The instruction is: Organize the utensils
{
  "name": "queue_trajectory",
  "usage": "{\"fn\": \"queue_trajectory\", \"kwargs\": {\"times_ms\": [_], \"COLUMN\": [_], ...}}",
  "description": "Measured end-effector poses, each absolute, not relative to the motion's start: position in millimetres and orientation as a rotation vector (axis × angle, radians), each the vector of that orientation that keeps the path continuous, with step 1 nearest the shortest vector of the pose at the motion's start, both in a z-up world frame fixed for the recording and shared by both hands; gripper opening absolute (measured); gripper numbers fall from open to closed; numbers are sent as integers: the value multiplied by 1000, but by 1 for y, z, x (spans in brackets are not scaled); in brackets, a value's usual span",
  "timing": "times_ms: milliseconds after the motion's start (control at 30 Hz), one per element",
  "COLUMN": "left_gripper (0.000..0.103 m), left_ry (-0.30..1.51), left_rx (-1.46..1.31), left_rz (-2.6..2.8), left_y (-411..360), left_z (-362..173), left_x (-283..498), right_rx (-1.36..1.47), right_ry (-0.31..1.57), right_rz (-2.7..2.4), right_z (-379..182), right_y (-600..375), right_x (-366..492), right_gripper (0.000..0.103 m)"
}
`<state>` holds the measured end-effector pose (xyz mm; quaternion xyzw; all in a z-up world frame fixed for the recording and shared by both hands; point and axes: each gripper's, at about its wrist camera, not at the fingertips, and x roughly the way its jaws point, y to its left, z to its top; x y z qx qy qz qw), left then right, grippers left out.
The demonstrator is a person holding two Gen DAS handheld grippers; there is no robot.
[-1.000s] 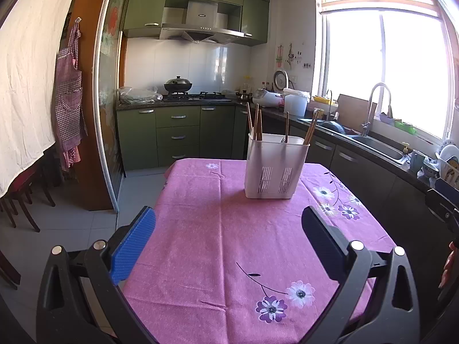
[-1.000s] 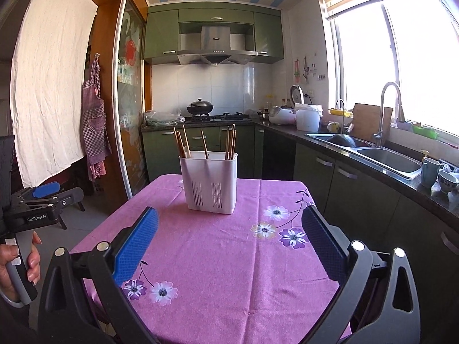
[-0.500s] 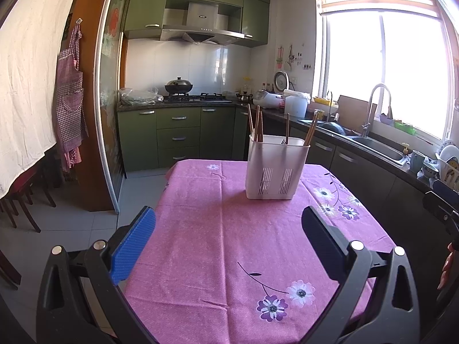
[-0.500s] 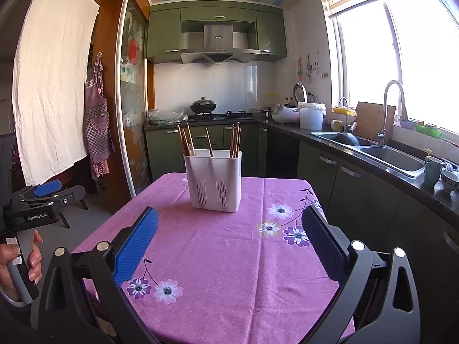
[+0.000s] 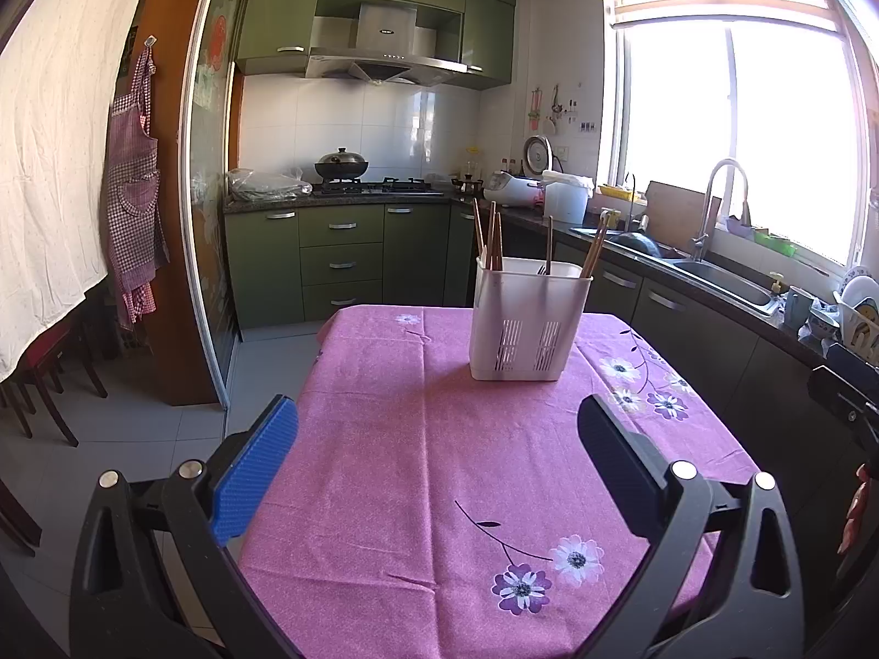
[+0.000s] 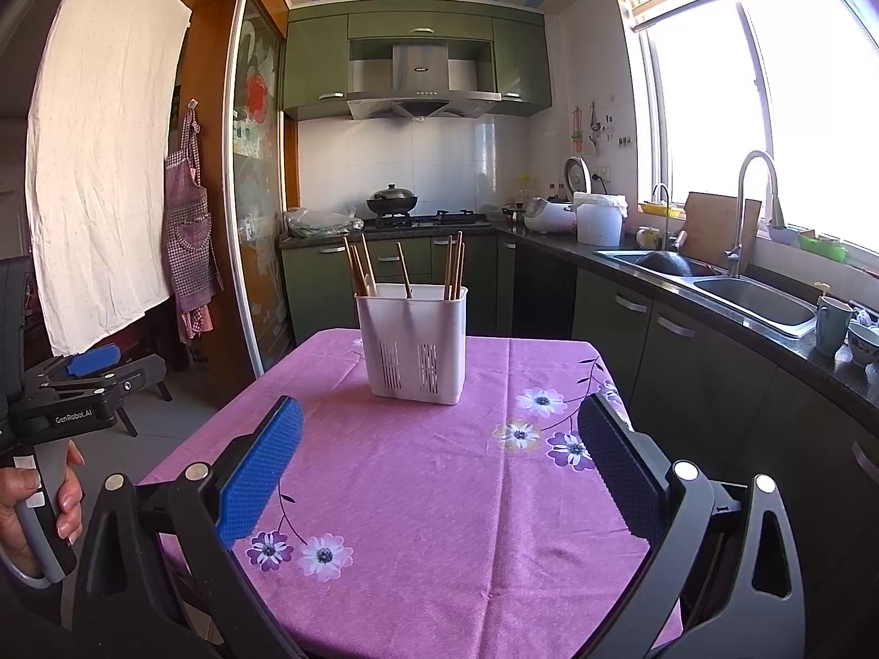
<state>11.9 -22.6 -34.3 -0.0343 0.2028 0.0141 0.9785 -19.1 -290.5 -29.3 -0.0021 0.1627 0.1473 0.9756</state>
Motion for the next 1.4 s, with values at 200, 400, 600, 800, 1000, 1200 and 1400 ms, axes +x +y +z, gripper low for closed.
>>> {"fn": "queue_trajectory", "kwargs": {"times_ms": [200, 400, 600, 800, 1000, 1200, 1400], "left_gripper": [97, 97, 97, 97, 97, 97, 97], "left_ry": [411, 410, 411, 396, 400, 403, 409], "left_rx": [-65, -65, -61, -12, -16, -23, -20], "left_rz": [27, 27, 29, 49, 44, 45, 45], "left_y": [-23, -23, -24, -28, -24, -21, -22], "left_z": [-36, -36, -36, -34, -32, -32, -32], "left_x": [12, 12, 12, 9, 9, 9, 11], "right_rx": [-3, 2, 1, -4, -4, -3, -4], "right_ry": [327, 329, 328, 334, 338, 340, 340], "right_rz": [301, 305, 307, 310, 313, 313, 314], "right_z": [-31, -32, -32, -34, -35, -36, -37], "right_y": [-291, -291, -291, -290, -291, -290, -290], "right_x": [-19, -19, -20, -18, -17, -17, -18], "right_gripper": [98, 98, 98, 98, 98, 98, 98]}}
